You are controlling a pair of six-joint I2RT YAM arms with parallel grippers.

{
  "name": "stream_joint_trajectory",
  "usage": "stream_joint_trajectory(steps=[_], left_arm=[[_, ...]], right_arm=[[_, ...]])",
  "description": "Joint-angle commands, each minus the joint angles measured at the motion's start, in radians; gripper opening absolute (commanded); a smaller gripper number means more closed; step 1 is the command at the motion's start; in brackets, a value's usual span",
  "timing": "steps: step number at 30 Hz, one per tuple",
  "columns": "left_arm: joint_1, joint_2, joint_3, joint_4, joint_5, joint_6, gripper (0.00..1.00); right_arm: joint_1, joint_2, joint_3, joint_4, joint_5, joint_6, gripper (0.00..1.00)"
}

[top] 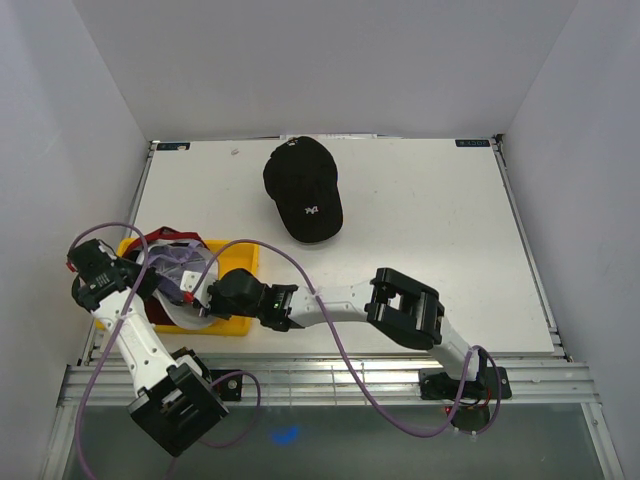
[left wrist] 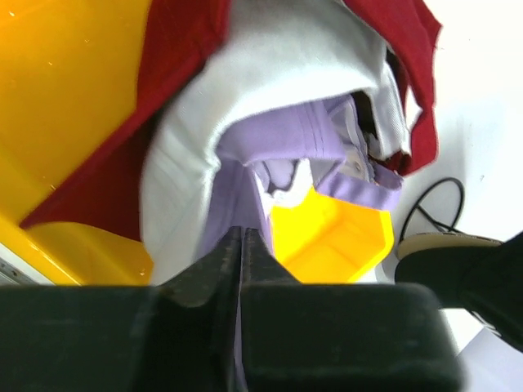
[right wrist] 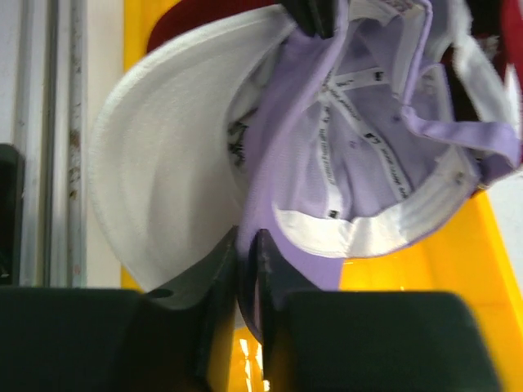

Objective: Stack the hats

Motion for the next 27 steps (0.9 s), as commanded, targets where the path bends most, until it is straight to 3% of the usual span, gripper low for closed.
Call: stream_joint_trajectory(steps=[1,4,11,13,18,27], left_arm=[[0.0,0.0,0.056,-0.03,0.047,-0.001,0.19],[0.0,0.007,0.088,-0.03,0.062,-0.001,0.24],[-0.016,0.014,0.174,-0.004,0.134,0.011,0.57],[-0.022,0.013,0.195,0.015,0.16,0.019,0.62],[-0.036,0.031,0.252,0.094,0.32,0.034,0.67],[-0.04,0.054,0.318,0.107,0.349,0.04,0.69]], right_arm=[[-0.006,-0.02,0.028,0.062,0.038,-0.008,0.13],[-0.006,-0.046,0.014,0.064,0.041,-0.009,0.08],[-0.006,-0.102,-0.001,0.041,0.043,-0.001,0.08],[-0.006,-0.122,-0.001,0.029,0.038,0.006,0.08],[-0.006,-0.157,0.005,-0.005,0.035,0.023,0.08],[-0.017,-0.229,0.055,-0.106,0.029,0.08,0.08]])
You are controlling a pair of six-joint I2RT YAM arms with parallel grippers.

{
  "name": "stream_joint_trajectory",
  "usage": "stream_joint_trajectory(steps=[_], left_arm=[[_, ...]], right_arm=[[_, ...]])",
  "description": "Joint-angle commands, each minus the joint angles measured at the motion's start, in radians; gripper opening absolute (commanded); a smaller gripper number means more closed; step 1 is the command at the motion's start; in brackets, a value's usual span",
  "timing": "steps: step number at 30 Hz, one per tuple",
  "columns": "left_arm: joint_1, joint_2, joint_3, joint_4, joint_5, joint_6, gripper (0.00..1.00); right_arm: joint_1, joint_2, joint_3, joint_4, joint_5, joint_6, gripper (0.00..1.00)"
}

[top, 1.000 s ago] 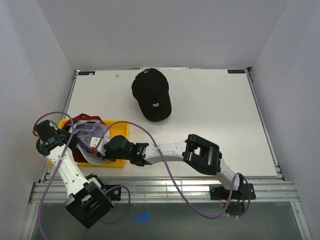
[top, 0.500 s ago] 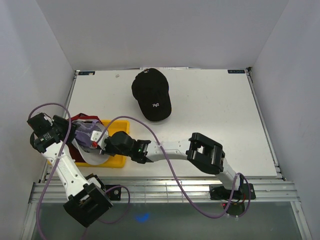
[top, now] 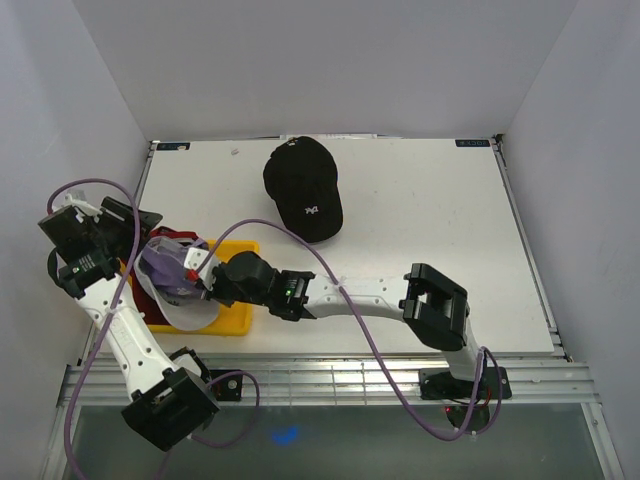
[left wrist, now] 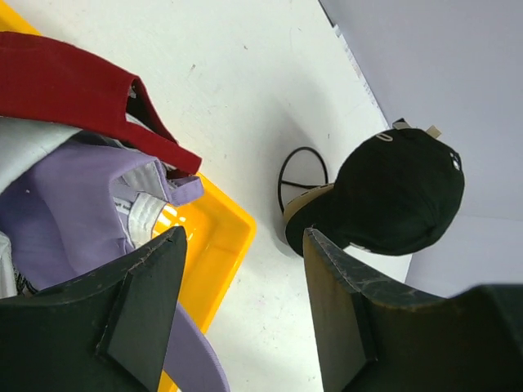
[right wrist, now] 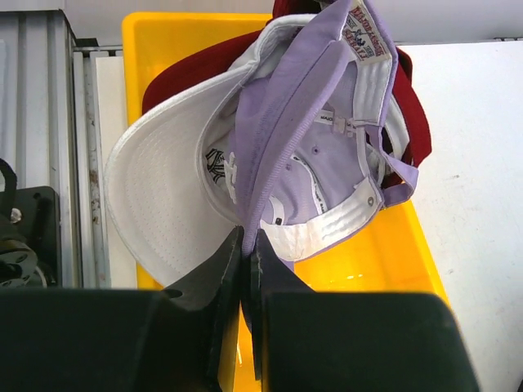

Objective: Stack the hats

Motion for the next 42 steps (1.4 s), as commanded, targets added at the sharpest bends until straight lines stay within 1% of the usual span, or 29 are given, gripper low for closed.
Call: stream_joint_trajectory(steps=[1,9,13,18,20,21,26,30,31,35,38,40,42], left_arm=[[-0.002,-0.002,0.039,0.019,0.045,0.014,0.69],[-0.005,0.001,0.048,0.042,0.101,-0.008,0.69],[-0.015,0.0,0.053,0.045,0.113,-0.012,0.69],[-0.021,-0.01,0.037,0.049,0.111,-0.012,0.69],[-0.024,-0.017,0.025,0.053,0.114,-0.017,0.7],[-0.024,-0.02,0.022,0.056,0.119,-0.02,0.7],[-0.038,-0.036,0.002,0.056,0.099,-0.015,0.69],[-0.055,-0.054,0.005,0.032,0.007,0.018,0.68],[-0.067,-0.057,0.013,0.015,-0.063,0.029,0.68],[-0.091,-0.068,0.024,-0.02,-0.21,0.051,0.68],[-0.102,-0.085,-0.01,-0.024,-0.24,0.031,0.67],[-0.116,-0.095,-0.035,-0.024,-0.254,0.025,0.66],[-0.148,-0.105,-0.068,-0.027,-0.306,0.025,0.66]], right_arm=[[-0.015,-0.081,0.055,-0.019,-0.009,0.037,0.08],[-0.046,-0.172,0.027,-0.067,-0.035,0.117,0.08],[-0.081,-0.208,0.049,-0.107,-0.073,0.203,0.08],[-0.115,-0.251,0.044,-0.144,-0.083,0.283,0.08],[-0.144,-0.276,0.032,-0.158,-0.084,0.338,0.08],[-0.167,-0.294,0.026,-0.161,-0.127,0.359,0.08],[-0.246,-0.353,-0.022,-0.159,-0.197,0.491,0.08],[-0.3,-0.396,-0.039,-0.154,-0.222,0.591,0.08],[-0.321,-0.412,-0.04,-0.154,-0.225,0.631,0.08],[-0.368,-0.446,-0.027,-0.141,-0.224,0.722,0.08],[-0.389,-0.443,0.027,-0.138,-0.202,0.777,0.08],[-0.404,-0.437,0.067,-0.133,-0.149,0.809,0.08],[-0.421,-0.437,0.078,-0.109,-0.098,0.867,0.08]])
